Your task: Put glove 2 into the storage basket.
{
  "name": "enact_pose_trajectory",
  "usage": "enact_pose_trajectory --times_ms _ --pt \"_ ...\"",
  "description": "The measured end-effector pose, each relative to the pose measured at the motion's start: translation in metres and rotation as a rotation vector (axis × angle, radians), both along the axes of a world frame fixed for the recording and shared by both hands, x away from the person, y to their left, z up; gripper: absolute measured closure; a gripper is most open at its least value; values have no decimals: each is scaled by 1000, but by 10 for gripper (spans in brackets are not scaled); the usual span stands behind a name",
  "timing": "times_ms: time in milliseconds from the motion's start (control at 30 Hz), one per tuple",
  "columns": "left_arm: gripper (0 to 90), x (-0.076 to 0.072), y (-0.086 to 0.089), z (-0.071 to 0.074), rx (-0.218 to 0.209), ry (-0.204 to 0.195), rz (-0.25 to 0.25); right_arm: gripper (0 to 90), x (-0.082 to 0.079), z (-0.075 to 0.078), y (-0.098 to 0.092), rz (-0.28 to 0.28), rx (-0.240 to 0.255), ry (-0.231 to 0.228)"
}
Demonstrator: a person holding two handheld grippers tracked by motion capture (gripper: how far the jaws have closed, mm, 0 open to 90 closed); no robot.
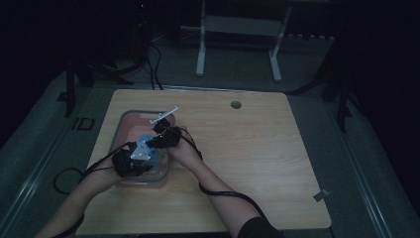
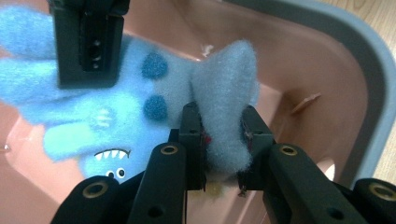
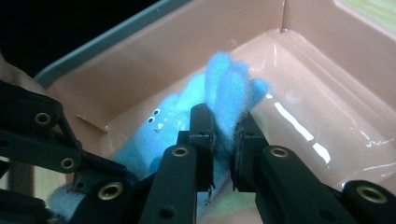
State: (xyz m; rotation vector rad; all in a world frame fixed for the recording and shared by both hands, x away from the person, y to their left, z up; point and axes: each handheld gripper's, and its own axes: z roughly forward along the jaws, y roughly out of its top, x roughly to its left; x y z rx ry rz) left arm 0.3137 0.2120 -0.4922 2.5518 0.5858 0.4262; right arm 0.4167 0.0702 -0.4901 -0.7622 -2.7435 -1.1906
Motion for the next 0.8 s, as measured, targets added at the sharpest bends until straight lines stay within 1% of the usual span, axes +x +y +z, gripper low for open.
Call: enact_pose_trajectory --times_ms 33,133,233,333,367,467,500,533,567,600,633,667,700,733,767,800 --pt "755 1 0 -1 0 4 1 780 0 0 0 2 2 1" --pt "749 3 -1 -2 2 25 6 702 -1 2 2 5 -22 -21" --pt "737 6 -3 -2 11 49 11 602 -1 2 -1 -4 -27 -30" --pt "715 6 -3 -3 14 52 10 505 -1 3 -7 -13 -8 -28" --pt "704 5 -3 -3 17 45 8 485 -2 4 -9 -12 -7 -32" --pt "651 5 -3 -3 10 46 15 402 -3 8 -16 -11 15 -43" --pt "637 5 -2 -2 1 47 19 373 -4 10 -18 -11 27 -51" --pt "612 5 -2 -1 -12 52 30 356 -5 13 -21 -11 36 -53" --pt "566 6 -1 -1 -20 50 40 319 -6 16 -23 -5 47 -48" --pt "530 6 0 0 -36 52 45 281 -6 17 -25 2 56 -47" --pt "504 5 0 1 -42 39 55 263 -8 20 -27 11 65 -46" --pt "446 5 1 2 -49 21 73 244 -9 23 -30 19 77 -43" --pt "363 5 2 4 -72 21 90 220 -10 25 -32 20 92 -44" --pt "309 5 3 5 -91 19 106 195 -11 26 -34 25 105 -51" --pt "275 5 5 7 -111 14 120 187 -13 28 -36 34 110 -56" --pt "222 6 6 9 -119 18 128 188 -14 30 -38 35 110 -68"
